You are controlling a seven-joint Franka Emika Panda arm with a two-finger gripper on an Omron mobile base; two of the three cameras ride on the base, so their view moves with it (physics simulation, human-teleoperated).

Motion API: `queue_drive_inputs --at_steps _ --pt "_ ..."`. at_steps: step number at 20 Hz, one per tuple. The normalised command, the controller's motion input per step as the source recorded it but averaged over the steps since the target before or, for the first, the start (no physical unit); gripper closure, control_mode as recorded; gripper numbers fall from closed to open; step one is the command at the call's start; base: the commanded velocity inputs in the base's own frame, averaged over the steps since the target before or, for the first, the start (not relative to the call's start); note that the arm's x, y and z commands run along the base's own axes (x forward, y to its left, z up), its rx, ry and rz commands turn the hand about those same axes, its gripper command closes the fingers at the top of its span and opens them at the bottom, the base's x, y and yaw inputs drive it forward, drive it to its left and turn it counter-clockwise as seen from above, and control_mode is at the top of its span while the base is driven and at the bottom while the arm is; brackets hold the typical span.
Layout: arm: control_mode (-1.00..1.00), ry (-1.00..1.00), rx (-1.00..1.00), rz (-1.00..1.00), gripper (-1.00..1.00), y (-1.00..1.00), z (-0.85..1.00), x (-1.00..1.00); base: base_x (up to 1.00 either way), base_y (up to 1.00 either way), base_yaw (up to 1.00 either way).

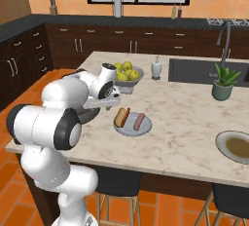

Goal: Place one bun and one sausage from the bowl on each plate.

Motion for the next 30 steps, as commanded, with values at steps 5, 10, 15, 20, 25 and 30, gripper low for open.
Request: queue_drive_inputs --at_steps 5,10,15,20,25,30 --pt "-1.0 0.08 0.02 0.47 -1.0 1.0 0.0 0.3 0.0 0.0 0.0" --pt "-1.0 0.1 0.0 0.37 -1.0 1.0 0.0 0.17 0.0 0.0 0.0" --pt "-1.0 0.05 0.0 0.31 -1.0 0.77 0.0 0.23 0.0 0.0 0.0" --pt "-1.0 0.0 0.0 0.17 -1.0 0.52 -0.08 0.33 0.0 0.0 0.0" --pt "-1.0 0.0 0.0 0.1 -1.0 0.69 -0.2 0.36 0.0 0.0 0.0" --pt "-1.0 0.0 0.0 0.07 -1.0 0.48 -0.12 0.41 0.0 0.0 0.0"
